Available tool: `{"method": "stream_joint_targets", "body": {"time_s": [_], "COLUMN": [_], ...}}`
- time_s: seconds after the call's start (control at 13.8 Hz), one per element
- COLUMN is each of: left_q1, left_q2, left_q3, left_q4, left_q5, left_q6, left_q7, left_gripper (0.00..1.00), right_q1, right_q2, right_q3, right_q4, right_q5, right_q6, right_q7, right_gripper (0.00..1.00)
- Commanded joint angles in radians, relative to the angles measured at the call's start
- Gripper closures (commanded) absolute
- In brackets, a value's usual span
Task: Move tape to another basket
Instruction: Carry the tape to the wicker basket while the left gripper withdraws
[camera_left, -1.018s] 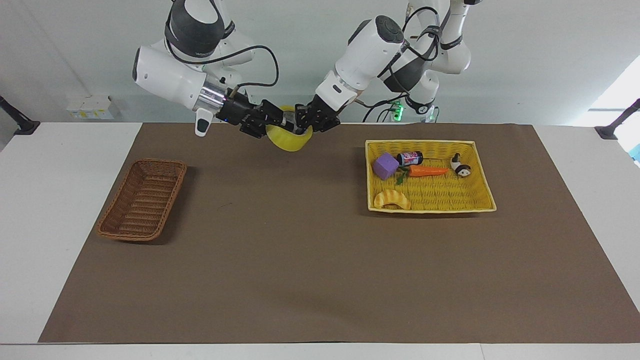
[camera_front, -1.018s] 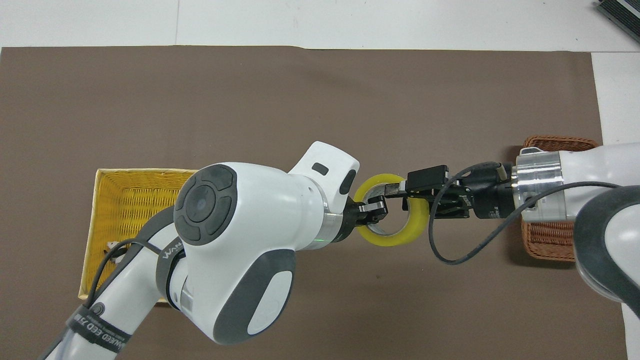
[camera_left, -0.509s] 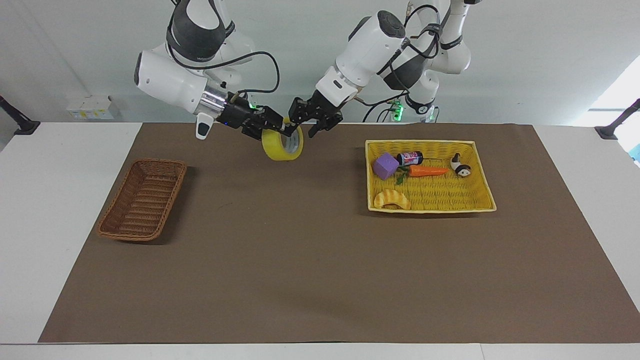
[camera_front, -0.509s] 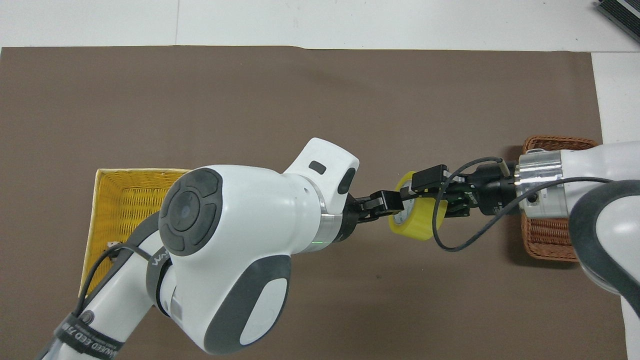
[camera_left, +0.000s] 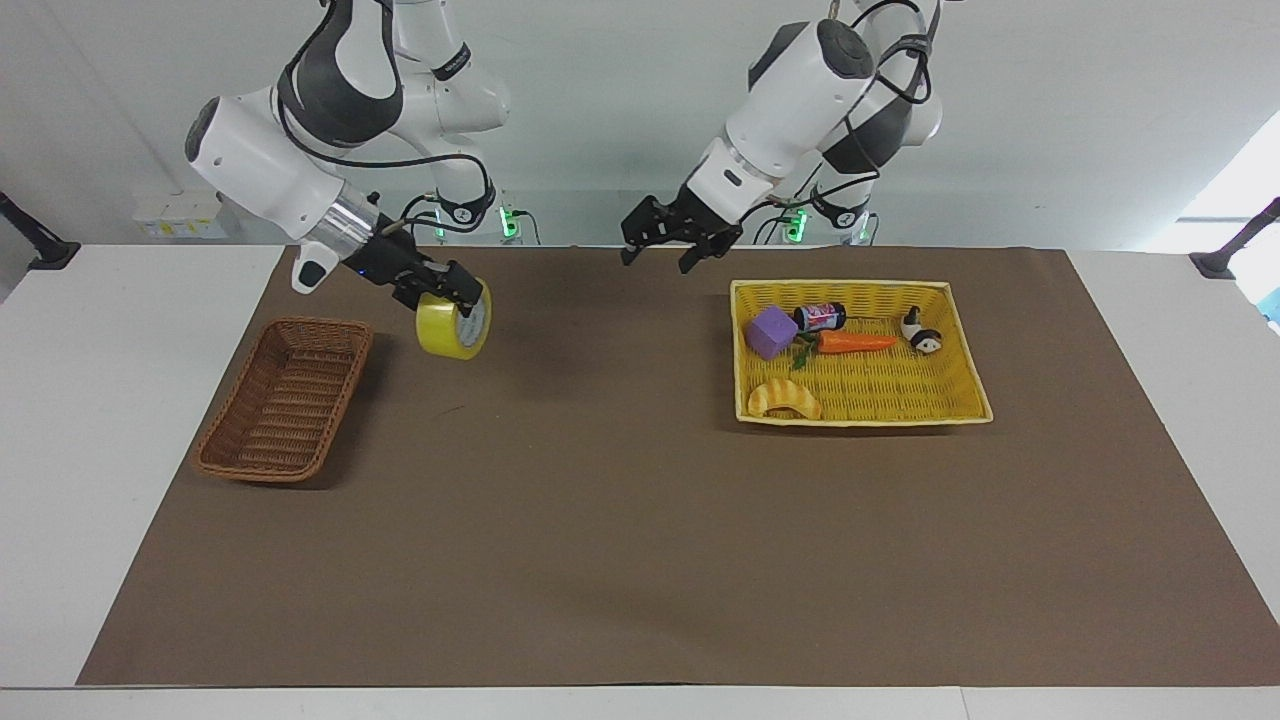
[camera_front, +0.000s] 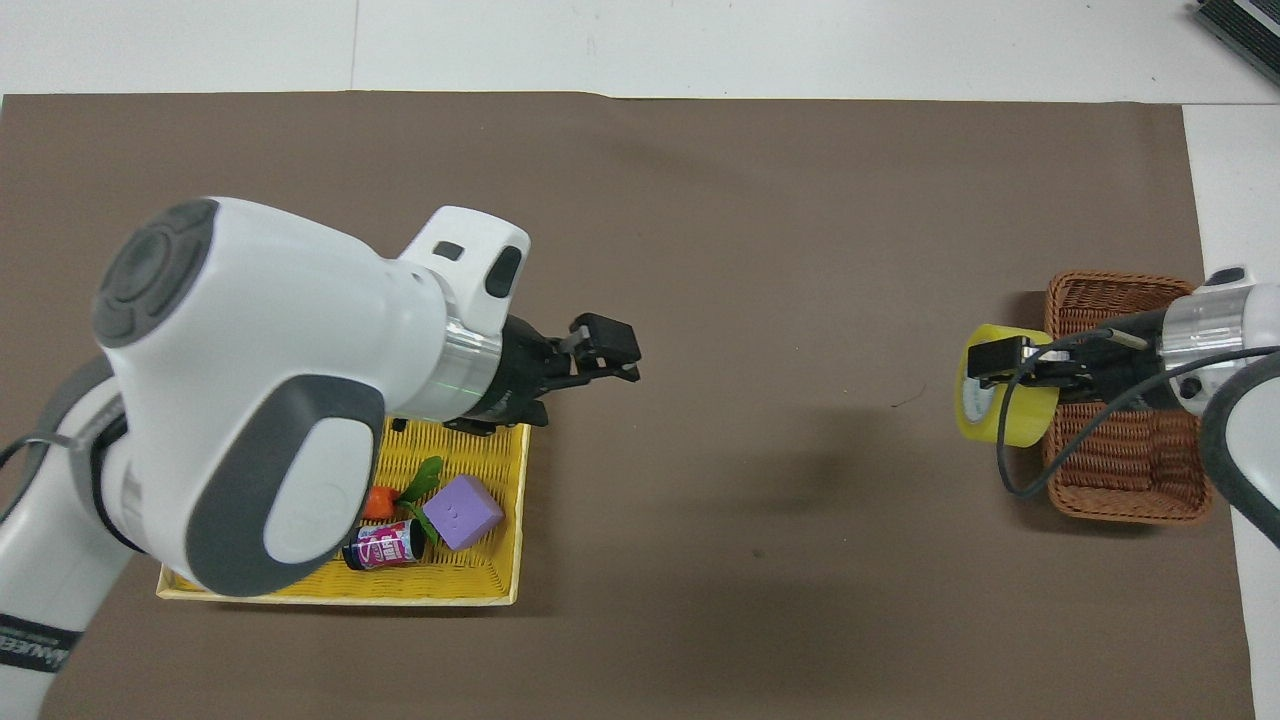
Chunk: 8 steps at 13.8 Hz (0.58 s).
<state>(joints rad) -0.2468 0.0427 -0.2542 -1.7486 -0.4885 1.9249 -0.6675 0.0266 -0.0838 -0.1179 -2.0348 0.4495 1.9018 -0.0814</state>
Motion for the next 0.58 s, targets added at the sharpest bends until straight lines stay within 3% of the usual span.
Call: {"method": "stream_joint_targets", "body": {"time_s": [0.0, 0.22, 0.51], "left_q1": [0.078, 0.128, 0.269], "left_q2": [-0.004, -0.003, -0.015], "left_q3": [-0.010, -0.008, -0.007], "left_q4": [-0.003, -0.002, 0.015], "left_q5": [0.078, 0.227, 0.245], "left_q6": [-0.034, -0.021, -0.047], "left_q7": [0.037, 0.216, 0.452], "left_gripper": [0.00, 0.00, 0.00], "right_q1": [-0.095, -0.197, -0.220], "right_q2": [0.019, 0.071, 0.180], "right_q3": [0.011, 0.011, 0.011], "right_q4": [0.024, 0.021, 0.019], "right_q5": [-0.158, -0.355, -0.578], "right_q6": [0.010, 0.075, 0.282], "right_q7": [-0.157, -0.450, -0.669], "right_gripper": [1.00, 1.00, 1.00]}}
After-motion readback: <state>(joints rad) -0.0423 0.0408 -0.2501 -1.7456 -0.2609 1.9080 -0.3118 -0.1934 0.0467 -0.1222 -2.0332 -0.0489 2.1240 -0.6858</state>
